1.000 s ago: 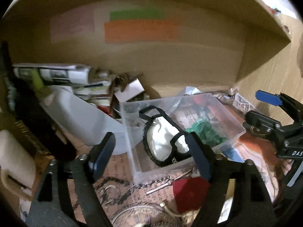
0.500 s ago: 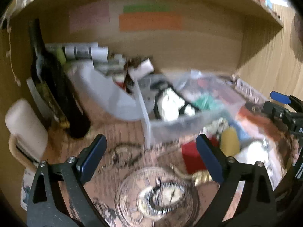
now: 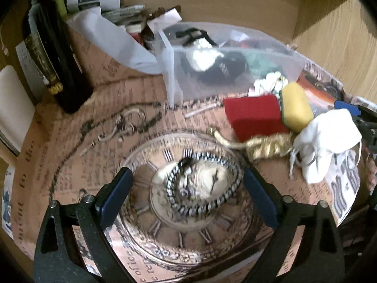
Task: Organize soft objects
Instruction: 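Grasp the beaded bracelet with the left tool while the right tool grasps bagged steel wool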
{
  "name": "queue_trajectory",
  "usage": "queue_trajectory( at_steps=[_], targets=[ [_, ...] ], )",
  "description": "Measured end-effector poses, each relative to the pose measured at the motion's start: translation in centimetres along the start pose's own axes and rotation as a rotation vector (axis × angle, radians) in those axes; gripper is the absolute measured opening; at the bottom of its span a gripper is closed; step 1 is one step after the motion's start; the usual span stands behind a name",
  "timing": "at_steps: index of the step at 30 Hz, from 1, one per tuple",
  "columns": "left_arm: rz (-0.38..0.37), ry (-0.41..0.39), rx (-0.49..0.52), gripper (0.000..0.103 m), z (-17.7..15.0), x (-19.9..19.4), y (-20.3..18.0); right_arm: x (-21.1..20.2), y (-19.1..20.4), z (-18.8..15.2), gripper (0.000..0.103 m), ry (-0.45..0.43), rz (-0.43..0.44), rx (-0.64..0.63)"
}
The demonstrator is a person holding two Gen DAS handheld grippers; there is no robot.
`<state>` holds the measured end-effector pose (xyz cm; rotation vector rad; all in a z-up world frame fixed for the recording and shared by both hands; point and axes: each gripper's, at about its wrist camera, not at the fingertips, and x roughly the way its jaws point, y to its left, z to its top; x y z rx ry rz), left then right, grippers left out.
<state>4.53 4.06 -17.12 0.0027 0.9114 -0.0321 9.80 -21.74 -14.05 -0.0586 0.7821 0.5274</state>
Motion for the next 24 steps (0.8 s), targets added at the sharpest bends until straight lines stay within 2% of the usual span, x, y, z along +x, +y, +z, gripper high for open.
queue_trajectory(
  at_steps=[3,5,6,7,8,10,13,15,19,24],
  targets=[
    [0.013,-0.023,0.013,0.096,-0.6,-0.1,-0.3,0.4,0.1,-0.7,0.086,0.023,0.011,0.002],
    [0.021,-0.035,0.013,0.096,-0.6,-0.1,-0.1,0.7,0.1,-1.1,0.076,0.039,0.021,0.003],
    [0.032,-0.044,0.009,0.096,-0.6,-0.2,0.0,0.9,0.1,-1.2,0.066,0.05,0.03,0.007],
    [0.043,-0.053,0.0,0.092,-0.7,-0.2,0.3,1.1,0.0,-1.3,0.058,0.059,0.038,0.011],
    [0.043,-0.057,-0.01,0.09,-0.8,-0.2,0.5,1.2,0.1,-1.4,0.056,0.063,0.043,0.014],
    [0.048,-0.066,-0.026,0.078,-0.7,-0.3,1.0,1.2,0.2,-1.5,0.043,0.059,0.042,0.01],
    [0.051,-0.074,-0.024,0.062,-0.5,-0.5,1.3,0.8,0.2,-1.3,0.034,0.044,0.047,0.01],
    [0.045,-0.075,-0.018,0.054,-0.5,-0.7,1.4,0.5,0.0,-1.1,0.03,0.028,0.039,0.012],
    [0.038,-0.076,-0.011,0.045,-0.2,-0.7,1.3,-0.3,-0.6,-0.6,0.029,-0.013,0.013,0.028],
    [0.024,-0.108,-0.018,0.045,0.6,-1.4,1.2,-1.9,-1.1,0.6,0.028,-0.082,-0.013,0.024]
  ],
)
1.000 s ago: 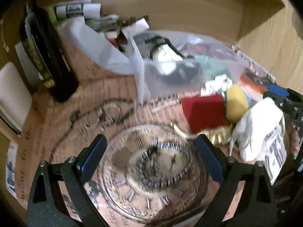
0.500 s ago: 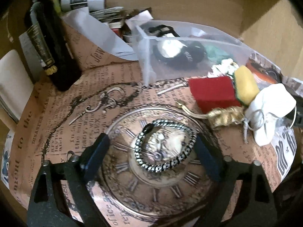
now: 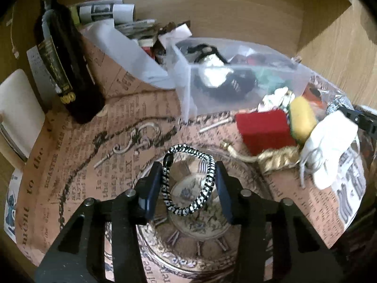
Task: Organize soft objects
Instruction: 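Grasp the beaded bracelet with the left tool while the right tool grasps bagged steel wool, then lower the bracelet and steel wool bag into the box and open both tools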
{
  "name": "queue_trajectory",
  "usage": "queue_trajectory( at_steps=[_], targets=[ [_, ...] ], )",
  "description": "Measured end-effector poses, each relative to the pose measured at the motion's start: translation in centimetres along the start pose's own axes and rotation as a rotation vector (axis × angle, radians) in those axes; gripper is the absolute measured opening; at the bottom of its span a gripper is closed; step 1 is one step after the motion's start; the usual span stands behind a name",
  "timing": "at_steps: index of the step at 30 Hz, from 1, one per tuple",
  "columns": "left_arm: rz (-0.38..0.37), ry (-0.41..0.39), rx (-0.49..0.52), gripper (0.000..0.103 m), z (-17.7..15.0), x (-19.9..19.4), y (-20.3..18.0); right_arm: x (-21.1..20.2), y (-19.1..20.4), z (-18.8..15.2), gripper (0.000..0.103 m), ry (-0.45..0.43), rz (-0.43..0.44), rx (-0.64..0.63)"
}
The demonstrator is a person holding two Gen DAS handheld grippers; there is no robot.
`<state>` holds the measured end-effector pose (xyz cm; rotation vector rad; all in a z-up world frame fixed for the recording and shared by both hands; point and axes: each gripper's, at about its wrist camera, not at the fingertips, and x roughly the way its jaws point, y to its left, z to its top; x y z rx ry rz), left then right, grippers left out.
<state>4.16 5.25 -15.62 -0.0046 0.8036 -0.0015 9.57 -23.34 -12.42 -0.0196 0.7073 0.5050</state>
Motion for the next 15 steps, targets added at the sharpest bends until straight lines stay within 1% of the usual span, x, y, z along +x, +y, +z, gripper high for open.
queue_trajectory(
  at_steps=[5,11,15],
  targets=[
    [-0.012,-0.07,0.009,0.045,2.0,-1.6,-0.5,-1.4,0.4,1.8,0.028,-0.073,-0.011,-0.021],
    [-0.028,-0.169,0.021,0.045,5.4,-3.5,-1.4,-2.4,1.5,4.3,0.029,-0.162,0.006,-0.055],
    [-0.042,-0.21,0.006,0.045,7.6,-3.8,-1.6,-2.5,2.4,6.1,0.029,-0.211,0.024,-0.082]
  ],
)
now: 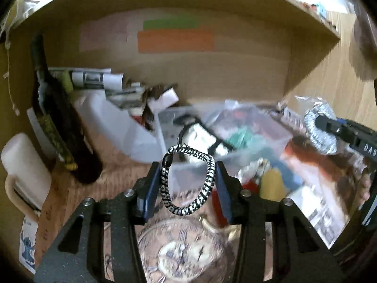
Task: Organize soft objects
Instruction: 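Lower the bracelet and steel wool bag into the box and open both tools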
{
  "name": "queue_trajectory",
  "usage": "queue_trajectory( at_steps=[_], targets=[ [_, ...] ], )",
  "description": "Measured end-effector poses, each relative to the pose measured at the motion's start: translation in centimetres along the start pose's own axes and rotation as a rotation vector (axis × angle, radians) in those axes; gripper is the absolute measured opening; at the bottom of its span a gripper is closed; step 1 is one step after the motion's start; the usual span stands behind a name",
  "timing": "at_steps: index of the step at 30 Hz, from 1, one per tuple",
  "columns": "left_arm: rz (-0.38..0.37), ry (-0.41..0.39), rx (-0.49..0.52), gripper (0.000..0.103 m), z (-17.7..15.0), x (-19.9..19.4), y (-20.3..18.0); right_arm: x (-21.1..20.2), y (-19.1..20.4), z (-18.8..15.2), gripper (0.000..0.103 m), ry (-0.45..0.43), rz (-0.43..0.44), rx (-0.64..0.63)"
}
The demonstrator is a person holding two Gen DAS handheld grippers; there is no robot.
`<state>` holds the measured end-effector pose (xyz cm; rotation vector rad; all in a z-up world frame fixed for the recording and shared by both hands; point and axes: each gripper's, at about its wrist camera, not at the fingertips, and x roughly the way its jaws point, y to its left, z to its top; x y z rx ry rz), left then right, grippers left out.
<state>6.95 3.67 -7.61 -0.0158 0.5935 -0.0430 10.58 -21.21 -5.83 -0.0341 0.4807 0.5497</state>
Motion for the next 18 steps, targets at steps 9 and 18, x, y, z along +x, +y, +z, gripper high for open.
queue_trajectory(
  at_steps=[9,18],
  targets=[
    [-0.004,-0.029,-0.005,0.045,4.0,2.0,0.0,2.8,1.1,3.2,0.029,-0.036,0.023,-0.061],
    [-0.001,0.038,-0.008,0.045,5.5,6.4,-0.1,7.7,0.6,4.1,0.029,0.026,0.02,-0.076]
  ],
)
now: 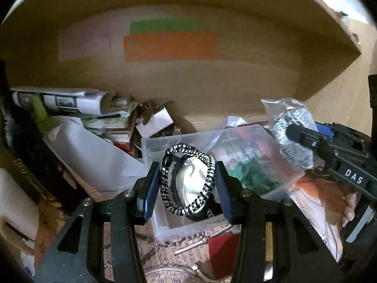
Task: Organize soft objects
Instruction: 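Lower the bracelet and steel wool bag into the box and open both tools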
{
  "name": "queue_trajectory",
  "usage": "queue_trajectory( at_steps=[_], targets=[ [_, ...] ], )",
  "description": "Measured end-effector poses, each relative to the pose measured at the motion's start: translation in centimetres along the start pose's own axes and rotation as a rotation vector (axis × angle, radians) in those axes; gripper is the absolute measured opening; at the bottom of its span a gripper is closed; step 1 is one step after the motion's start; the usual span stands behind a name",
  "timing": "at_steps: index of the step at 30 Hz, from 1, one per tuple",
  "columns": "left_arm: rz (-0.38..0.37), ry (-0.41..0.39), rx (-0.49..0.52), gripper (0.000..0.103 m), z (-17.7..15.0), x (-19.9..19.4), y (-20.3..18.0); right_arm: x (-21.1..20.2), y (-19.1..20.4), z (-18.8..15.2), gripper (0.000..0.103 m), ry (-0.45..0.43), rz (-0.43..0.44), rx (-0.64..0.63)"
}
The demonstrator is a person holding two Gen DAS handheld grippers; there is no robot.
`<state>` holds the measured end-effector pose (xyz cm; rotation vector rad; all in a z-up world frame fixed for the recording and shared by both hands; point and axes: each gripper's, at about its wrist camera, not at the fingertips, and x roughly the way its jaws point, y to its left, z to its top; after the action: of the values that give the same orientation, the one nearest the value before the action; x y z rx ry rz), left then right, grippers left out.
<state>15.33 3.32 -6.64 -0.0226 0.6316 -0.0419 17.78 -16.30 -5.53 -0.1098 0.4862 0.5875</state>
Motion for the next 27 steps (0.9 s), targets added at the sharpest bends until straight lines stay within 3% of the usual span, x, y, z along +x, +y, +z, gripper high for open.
queue_trajectory(
  at_steps=[12,20,24,27],
  targets=[
    [-0.001,0.163,0.057,0.045,-0.8,6.4,-1.1,6.6,-0.7,-1.9,0.029,0.214,0.005,-0.004],
    [-0.005,0.213,0.066,0.057,-1.5,8.2,-1.3,8.0,-0.5,-2.9,0.03,0.279,-0.021,-0.035],
    [-0.001,0.202,0.051,0.068,-1.3,8.0,-1.1,8.0,-0.4,-2.8,0.043,0.284,-0.038,-0.036],
    [0.0,0.183,0.046,0.069,-1.0,7.0,-0.9,7.2,-0.2,-2.4,0.052,0.256,-0.046,-0.037]
  ],
)
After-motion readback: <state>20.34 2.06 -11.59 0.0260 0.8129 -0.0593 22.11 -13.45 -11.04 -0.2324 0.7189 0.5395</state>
